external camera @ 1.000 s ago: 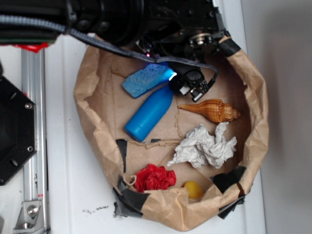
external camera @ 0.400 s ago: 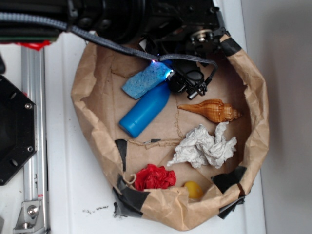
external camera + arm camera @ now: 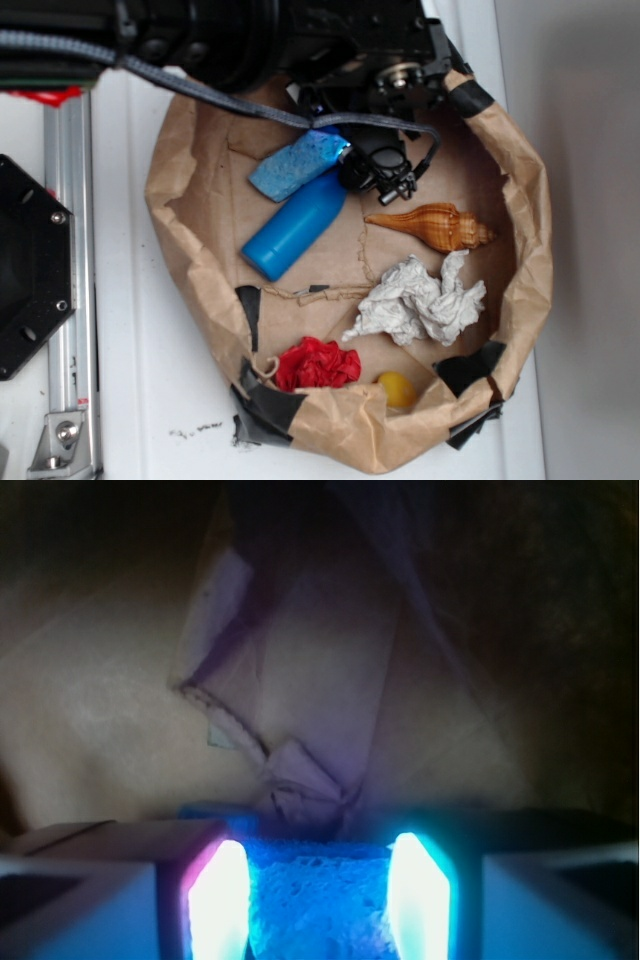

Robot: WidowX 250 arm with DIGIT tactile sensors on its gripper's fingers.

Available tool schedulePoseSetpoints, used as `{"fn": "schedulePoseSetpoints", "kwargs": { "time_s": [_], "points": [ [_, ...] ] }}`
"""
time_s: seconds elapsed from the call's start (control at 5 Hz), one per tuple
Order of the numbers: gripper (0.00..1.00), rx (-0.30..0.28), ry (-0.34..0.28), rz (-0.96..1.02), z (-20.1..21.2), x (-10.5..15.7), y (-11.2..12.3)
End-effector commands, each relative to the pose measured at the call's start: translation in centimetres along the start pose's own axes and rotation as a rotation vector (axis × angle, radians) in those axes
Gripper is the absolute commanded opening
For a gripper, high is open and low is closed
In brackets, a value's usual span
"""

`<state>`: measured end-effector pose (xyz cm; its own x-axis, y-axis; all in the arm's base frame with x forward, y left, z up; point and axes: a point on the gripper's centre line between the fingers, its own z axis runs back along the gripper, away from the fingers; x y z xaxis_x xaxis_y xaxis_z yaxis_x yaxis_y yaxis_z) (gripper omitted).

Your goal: Grab the blue sponge.

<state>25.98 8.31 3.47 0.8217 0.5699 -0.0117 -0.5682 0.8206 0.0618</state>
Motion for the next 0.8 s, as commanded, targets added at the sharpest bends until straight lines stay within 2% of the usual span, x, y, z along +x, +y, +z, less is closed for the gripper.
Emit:
{"fn": "schedulePoseSetpoints", "kwargs": {
  "time_s": [0.0, 0.2, 0.4, 0.6],
  "points": [
    [0.0, -0.087, -0.046, -0.087, 2.7, 0.5, 1.8],
    [0.0, -0.137, -0.183, -0.141, 7.7, 1.0, 0.5],
    [0.0, -0.176, -0.248, -0.198, 13.0, 1.3, -2.1],
    [0.0, -0.178, -0.263, -0.283, 16.8, 0.6, -4.3]
  ]
}}
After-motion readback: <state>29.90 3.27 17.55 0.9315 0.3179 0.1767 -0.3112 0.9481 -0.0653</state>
